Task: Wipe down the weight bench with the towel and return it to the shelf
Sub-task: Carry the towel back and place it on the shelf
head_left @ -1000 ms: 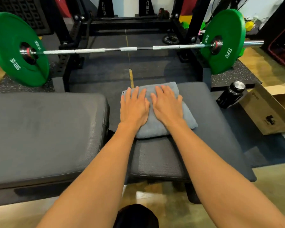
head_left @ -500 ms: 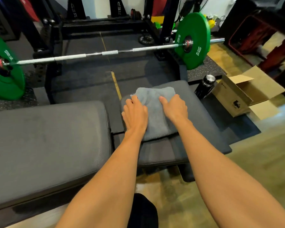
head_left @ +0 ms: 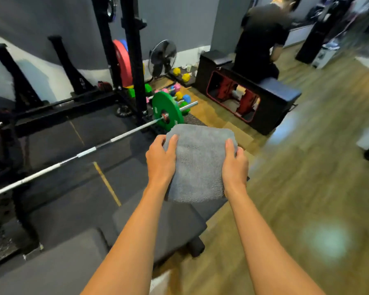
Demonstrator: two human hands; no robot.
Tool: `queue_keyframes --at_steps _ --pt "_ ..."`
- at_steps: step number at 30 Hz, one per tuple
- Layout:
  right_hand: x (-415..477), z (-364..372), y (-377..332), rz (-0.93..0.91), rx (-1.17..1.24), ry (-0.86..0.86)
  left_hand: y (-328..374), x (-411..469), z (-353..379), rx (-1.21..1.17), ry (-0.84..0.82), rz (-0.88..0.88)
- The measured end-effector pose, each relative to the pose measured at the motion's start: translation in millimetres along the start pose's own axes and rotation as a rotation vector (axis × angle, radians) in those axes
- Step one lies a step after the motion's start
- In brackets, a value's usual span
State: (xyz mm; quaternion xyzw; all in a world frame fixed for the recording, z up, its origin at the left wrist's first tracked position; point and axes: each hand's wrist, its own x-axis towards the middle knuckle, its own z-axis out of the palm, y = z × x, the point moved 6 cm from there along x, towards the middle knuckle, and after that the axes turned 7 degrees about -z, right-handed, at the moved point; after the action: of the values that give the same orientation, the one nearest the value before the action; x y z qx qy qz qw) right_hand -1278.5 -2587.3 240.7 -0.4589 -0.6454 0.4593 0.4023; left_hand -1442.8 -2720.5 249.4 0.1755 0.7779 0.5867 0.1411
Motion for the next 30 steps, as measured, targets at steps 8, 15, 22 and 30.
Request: queue_keyframes --at_steps 8,15,22,30 --pt "76 -236 -74 -0.089 0.013 0.307 189 -73 169 -0.069 -0.174 0.261" --pt "126 -414 -73 -0.141 -0.03 0.482 276 -145 317 -0.178 -0.353 0.332" --pt "207 -534 -47 -0.125 -0.023 0.667 346 -164 472 -0.199 -0.513 0.414" --pt "367 -616 -20 -0.123 -0.102 0.759 403 -108 673 -0.295 -0.651 0.429"
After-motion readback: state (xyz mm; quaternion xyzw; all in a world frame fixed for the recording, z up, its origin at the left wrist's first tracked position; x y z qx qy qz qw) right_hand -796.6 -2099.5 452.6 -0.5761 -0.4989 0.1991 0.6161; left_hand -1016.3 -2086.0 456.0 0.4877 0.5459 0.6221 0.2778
